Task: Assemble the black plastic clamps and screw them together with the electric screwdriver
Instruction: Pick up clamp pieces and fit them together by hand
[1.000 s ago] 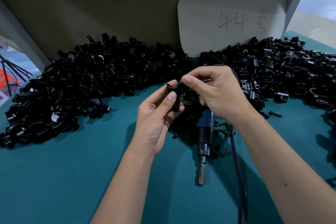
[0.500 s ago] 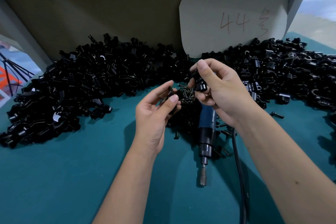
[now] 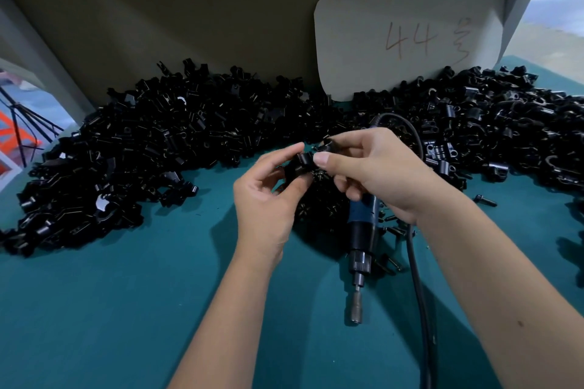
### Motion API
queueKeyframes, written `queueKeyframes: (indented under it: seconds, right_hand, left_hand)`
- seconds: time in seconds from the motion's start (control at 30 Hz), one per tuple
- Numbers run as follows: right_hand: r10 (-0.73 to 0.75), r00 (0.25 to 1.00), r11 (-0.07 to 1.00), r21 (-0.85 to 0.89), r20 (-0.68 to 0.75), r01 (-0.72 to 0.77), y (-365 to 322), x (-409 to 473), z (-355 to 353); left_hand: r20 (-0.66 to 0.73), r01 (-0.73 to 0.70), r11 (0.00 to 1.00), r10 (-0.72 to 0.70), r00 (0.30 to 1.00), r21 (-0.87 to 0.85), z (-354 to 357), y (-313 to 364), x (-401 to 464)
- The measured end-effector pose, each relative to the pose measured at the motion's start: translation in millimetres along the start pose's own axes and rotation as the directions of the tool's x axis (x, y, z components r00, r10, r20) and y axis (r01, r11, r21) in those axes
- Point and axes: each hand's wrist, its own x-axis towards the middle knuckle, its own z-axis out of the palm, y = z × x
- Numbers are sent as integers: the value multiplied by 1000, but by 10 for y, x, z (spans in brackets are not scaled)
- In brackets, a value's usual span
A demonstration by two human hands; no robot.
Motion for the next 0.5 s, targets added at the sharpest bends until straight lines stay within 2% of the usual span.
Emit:
queueKeyframes:
  seconds: [0.1,0.3,0.5]
  right_hand:
    - [42,999,979,-197,-2,-42,-8,3,27]
    - [70,996,972,-229,62,-54,-47,-26,-12]
    - [94,994,927,-369,60,-65,-104,-33,43]
  left_hand:
    - [58,-125,981,118,991,151,26,9,-15]
    - [116,-71,990,57,992,123,-16,18,-4]
    - [94,-52,993,42,995,109,-64,16,23]
